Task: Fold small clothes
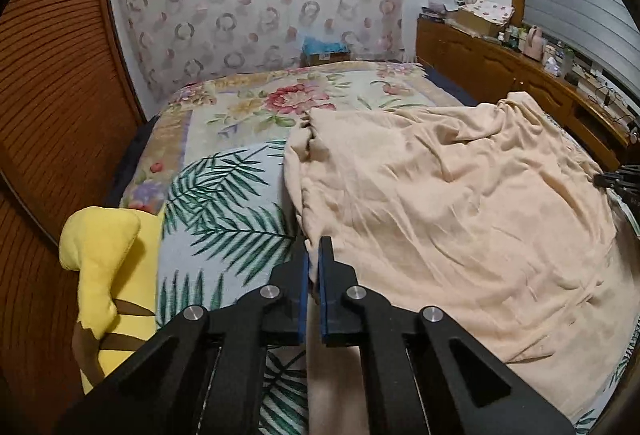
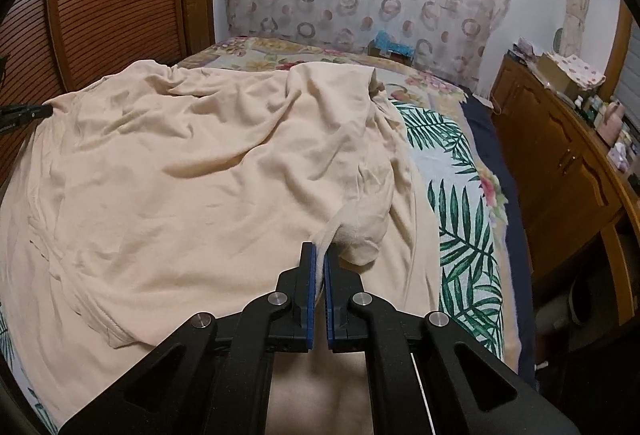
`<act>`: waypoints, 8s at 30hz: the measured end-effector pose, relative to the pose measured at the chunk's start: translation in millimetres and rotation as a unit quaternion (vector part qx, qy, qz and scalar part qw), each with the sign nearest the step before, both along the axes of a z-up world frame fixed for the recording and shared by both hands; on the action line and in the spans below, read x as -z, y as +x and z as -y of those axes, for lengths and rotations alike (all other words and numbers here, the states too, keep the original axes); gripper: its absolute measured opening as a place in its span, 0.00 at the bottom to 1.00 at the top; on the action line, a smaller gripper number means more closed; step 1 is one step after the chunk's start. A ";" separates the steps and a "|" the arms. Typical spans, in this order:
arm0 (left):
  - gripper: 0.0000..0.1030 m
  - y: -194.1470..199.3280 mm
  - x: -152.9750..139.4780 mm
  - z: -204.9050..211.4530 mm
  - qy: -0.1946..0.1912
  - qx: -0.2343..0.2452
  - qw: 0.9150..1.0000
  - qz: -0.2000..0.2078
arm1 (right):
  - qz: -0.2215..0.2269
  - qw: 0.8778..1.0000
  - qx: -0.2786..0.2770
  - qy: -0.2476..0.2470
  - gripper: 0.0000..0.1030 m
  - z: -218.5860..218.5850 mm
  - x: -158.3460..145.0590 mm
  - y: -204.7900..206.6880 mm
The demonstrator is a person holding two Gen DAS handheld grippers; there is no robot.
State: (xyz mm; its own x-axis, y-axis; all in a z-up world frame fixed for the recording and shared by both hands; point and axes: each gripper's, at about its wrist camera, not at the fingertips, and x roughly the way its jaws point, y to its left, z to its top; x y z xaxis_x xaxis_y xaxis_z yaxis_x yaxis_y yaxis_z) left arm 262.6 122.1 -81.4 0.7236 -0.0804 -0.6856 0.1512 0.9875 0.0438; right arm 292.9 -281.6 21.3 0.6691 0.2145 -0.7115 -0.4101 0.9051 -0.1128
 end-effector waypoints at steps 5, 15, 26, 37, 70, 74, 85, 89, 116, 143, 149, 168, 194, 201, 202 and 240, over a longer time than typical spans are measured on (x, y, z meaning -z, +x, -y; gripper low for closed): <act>0.05 3.7 7.5 -1.6 0.019 -0.008 1.000 -0.012 | -0.006 1.000 0.000 -0.001 0.03 1.0 4.6 -0.6; 0.03 6.0 15.0 9.7 0.016 0.013 0.999 -0.029 | -0.014 1.000 0.002 0.001 0.03 3.5 10.3 0.6; 0.03 -28.1 -48.4 15.2 -0.034 0.019 0.997 0.061 | 0.053 0.998 0.006 0.031 0.02 9.0 -21.4 -15.6; 0.03 -65.3 -60.7 15.5 -0.044 0.017 0.996 0.081 | 0.102 0.993 -0.005 0.058 0.02 17.1 -50.3 -58.8; 0.37 -138.8 33.3 -30.7 -0.083 -0.041 0.996 -0.017 | 0.007 0.998 0.032 0.057 0.02 64.8 43.2 -121.8; 0.38 -134.0 39.2 -26.3 -0.084 -0.038 0.995 -0.027 | 0.014 0.998 0.035 0.043 0.09 59.9 47.2 -121.2; 0.38 -121.1 48.5 -20.9 -0.074 -0.046 0.995 -0.048 | 0.024 0.997 0.027 0.066 0.46 46.7 38.0 -146.3; 0.38 -118.7 48.4 -18.9 -0.069 -0.049 0.995 -0.049 | 0.016 0.997 0.011 0.072 0.46 31.6 46.6 -144.0; 0.05 -119.6 -69.7 99.2 -0.131 0.131 0.980 0.067 | 0.005 0.992 0.033 0.119 0.52 50.0 71.4 -140.0; 0.05 -94.9 -137.4 289.7 -0.111 0.312 0.941 0.064 | 0.045 0.984 0.050 0.165 0.52 103.3 58.2 -176.2; 0.12 -88.1 -106.6 291.0 -0.095 0.299 0.949 0.028 | 0.043 0.985 0.050 0.162 0.52 110.8 60.1 -177.0; 0.73 -87.8 -22.7 179.1 -0.041 0.183 0.982 -0.017 | 0.047 0.987 0.023 0.154 0.52 80.9 48.8 -162.3; 0.05 -53.4 5.1 177.0 -0.062 0.191 0.978 -0.054 | 0.003 0.995 -0.038 0.096 0.52 -12.6 70.1 -97.5; 0.05 -25.2 -61.9 199.4 -0.078 0.191 0.978 0.025 | -0.003 0.991 -0.056 0.119 0.11 10.9 67.2 -91.5; 0.05 -16.1 -71.4 205.2 -0.079 0.193 0.977 0.034 | -0.001 0.991 -0.054 0.123 0.10 15.7 65.5 -92.0; 0.74 85.3 -12.3 220.8 -0.034 0.192 0.980 -0.033 | 0.015 0.995 -0.027 0.094 0.33 45.7 36.7 26.6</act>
